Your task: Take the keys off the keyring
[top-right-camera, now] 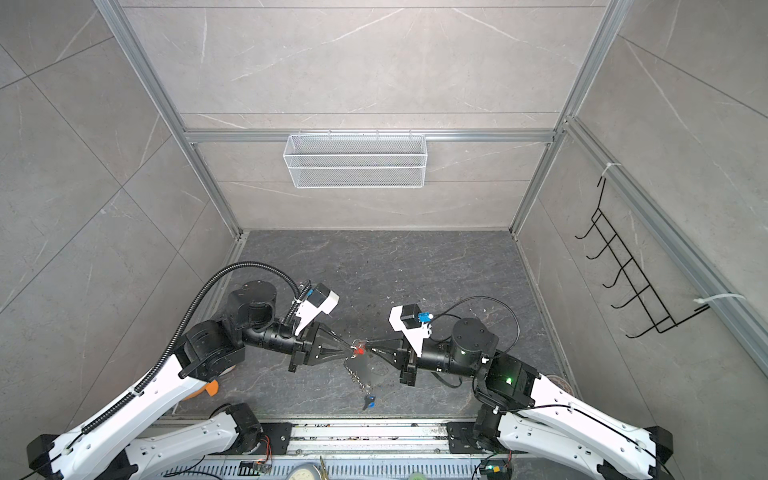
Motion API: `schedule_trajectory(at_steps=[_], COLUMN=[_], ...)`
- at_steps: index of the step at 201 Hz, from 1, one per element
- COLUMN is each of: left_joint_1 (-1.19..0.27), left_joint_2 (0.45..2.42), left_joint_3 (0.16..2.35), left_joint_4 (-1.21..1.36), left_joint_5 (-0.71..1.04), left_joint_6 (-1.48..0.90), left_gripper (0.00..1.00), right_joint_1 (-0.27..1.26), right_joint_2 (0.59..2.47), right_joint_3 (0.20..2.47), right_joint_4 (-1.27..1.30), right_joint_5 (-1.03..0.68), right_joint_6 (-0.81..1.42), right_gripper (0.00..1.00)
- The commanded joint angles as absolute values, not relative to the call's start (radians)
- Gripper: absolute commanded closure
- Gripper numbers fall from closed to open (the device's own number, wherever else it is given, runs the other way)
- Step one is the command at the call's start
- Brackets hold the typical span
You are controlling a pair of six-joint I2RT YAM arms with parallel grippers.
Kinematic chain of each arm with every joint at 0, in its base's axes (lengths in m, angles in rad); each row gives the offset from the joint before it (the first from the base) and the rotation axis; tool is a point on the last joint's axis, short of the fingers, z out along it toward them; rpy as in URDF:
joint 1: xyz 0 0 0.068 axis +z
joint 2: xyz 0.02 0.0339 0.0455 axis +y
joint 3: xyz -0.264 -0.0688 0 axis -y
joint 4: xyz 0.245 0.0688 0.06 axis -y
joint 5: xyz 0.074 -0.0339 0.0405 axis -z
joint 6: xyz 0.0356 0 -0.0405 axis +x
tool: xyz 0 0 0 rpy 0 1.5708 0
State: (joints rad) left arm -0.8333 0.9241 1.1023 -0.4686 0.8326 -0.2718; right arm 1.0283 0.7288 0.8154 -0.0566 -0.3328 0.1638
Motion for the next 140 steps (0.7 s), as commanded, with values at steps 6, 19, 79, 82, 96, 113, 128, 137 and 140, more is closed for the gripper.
schedule_trajectory(at_steps=[6, 19, 79, 82, 96, 113, 128, 137, 140], left_joint_1=[-0.831, -0.832, -0.832, -0.833, -0.832, -0.832, -0.832, -0.832, -0.831], left_joint_2=[0.885, 0.881, 0.922, 0.925, 0.928, 0.925, 0.923, 0.923, 0.922], left_joint_3=[1.103, 1.103, 1.12, 1.121, 1.123, 1.121, 1.119, 1.117, 1.117], left_joint_4=[-0.483, -0.49, -0.511, -0.512, -0.515, -0.511, -0.505, -0.505, -0.504], left_joint_5=[0.767, 0.756, 0.816, 0.815, 0.813, 0.805, 0.791, 0.777, 0.771], left_joint_6=[-0.282, -0.281, -0.28, -0.281, -0.28, -0.282, -0.29, -0.295, -0.297], left_gripper=[1.0, 1.0, 1.0, 1.0, 1.0, 1.0, 1.0, 1.0, 1.0], right_joint_1=[1.025, 1.025, 1.025, 1.025, 1.026, 1.026, 1.026, 1.027, 1.027], right_joint_2=[0.684, 0.677, 0.742, 0.749, 0.778, 0.814, 0.845, 0.864, 0.868], right_joint_3=[0.823, 0.823, 0.881, 0.886, 0.907, 0.932, 0.951, 0.959, 0.96], right_joint_4=[-0.041, -0.049, -0.07, -0.069, -0.068, -0.062, -0.047, -0.031, -0.024], right_joint_5=[-0.285, -0.27, -0.23, -0.226, -0.208, -0.187, -0.164, -0.151, -0.148], right_joint_6=[0.172, 0.167, 0.116, 0.114, 0.096, 0.074, 0.06, 0.053, 0.052], right_gripper=[1.0, 1.0, 1.0, 1.0, 1.0, 1.0, 1.0, 1.0, 1.0])
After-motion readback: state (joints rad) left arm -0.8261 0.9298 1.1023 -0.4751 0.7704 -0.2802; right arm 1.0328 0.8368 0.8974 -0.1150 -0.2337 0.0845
